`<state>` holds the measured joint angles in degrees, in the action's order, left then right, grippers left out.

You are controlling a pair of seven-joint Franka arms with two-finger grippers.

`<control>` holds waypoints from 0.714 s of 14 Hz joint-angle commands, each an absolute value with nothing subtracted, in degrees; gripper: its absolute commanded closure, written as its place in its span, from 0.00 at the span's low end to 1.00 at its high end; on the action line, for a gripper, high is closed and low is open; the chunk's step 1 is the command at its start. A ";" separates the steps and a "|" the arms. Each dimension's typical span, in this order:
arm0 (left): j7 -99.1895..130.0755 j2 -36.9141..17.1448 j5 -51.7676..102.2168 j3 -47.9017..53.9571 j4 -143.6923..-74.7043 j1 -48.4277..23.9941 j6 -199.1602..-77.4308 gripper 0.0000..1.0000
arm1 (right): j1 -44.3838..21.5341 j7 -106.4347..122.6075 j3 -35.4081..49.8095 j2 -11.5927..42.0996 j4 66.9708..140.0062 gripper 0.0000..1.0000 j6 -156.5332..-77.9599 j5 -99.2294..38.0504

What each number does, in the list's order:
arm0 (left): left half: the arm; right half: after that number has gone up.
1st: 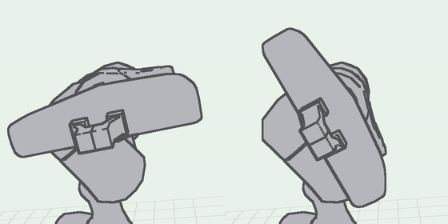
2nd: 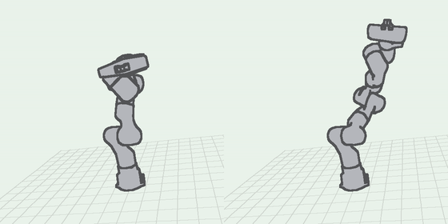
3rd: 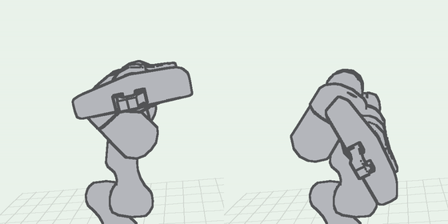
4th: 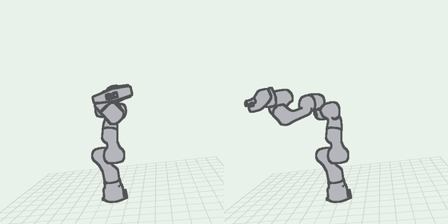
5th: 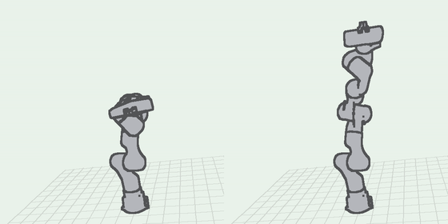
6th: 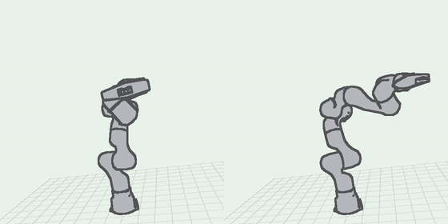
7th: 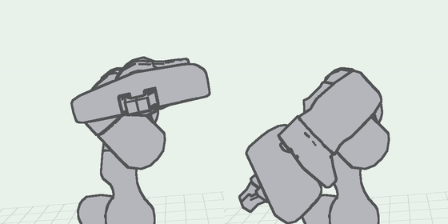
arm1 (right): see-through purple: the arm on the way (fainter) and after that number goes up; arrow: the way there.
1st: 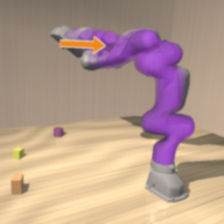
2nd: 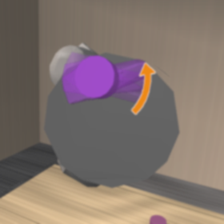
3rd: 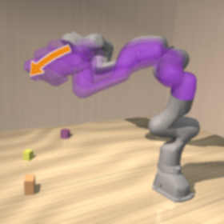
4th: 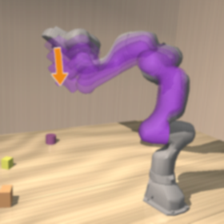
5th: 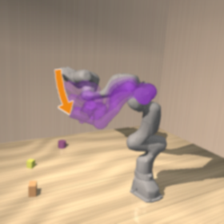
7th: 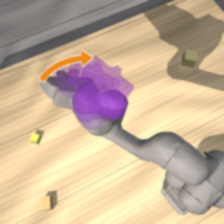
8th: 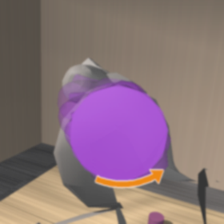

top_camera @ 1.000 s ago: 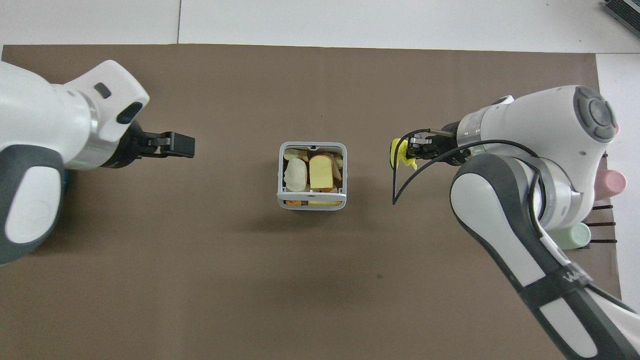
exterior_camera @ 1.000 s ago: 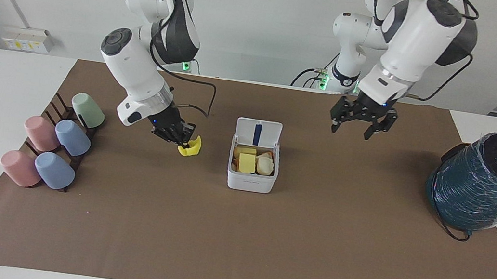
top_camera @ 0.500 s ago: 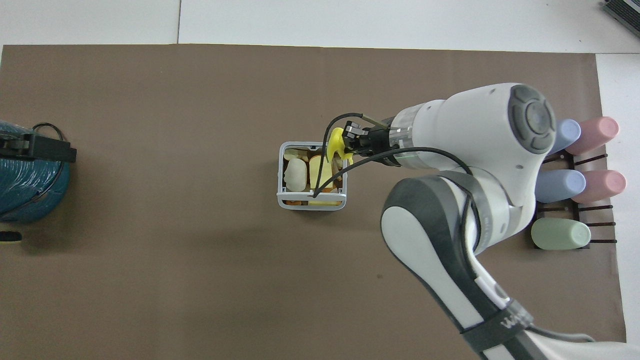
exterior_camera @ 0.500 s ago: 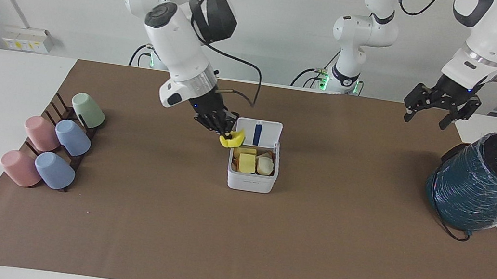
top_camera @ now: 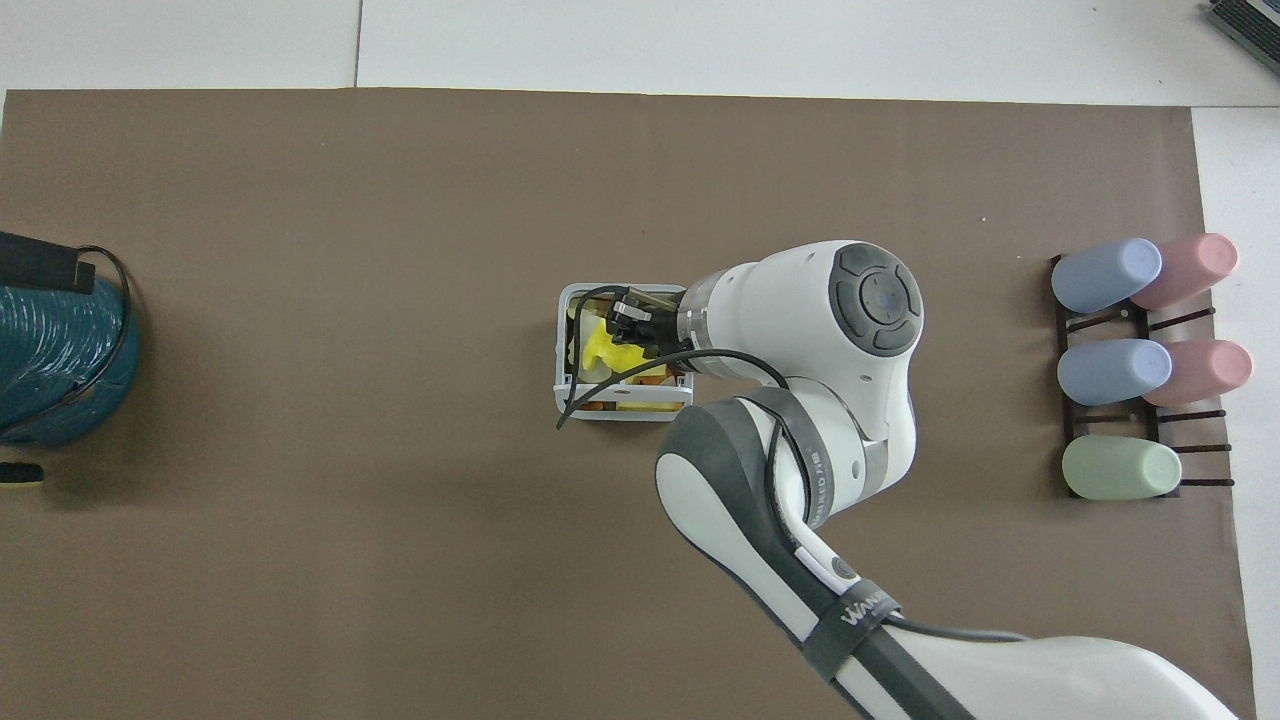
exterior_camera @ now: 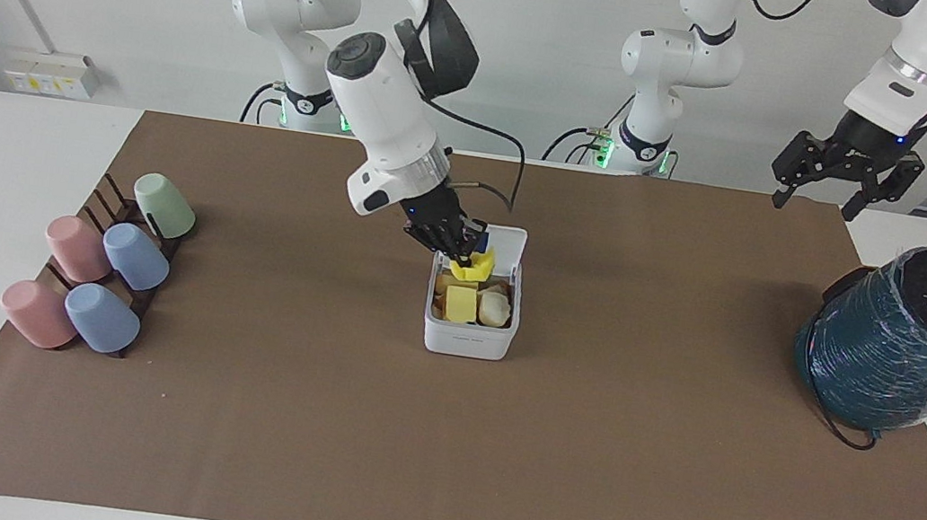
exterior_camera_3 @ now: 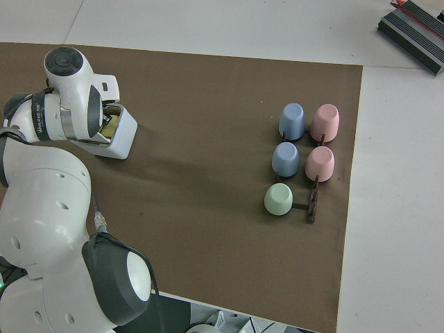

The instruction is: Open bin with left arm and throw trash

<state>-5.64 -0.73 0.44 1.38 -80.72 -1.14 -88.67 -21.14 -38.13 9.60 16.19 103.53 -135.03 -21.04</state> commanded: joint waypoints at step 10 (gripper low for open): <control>-5.54 4.56 -0.79 1.49 -90.69 -1.14 -86.05 0.00 | -7.67 -30.19 9.14 5.20 102.66 0.00 -125.54 3.43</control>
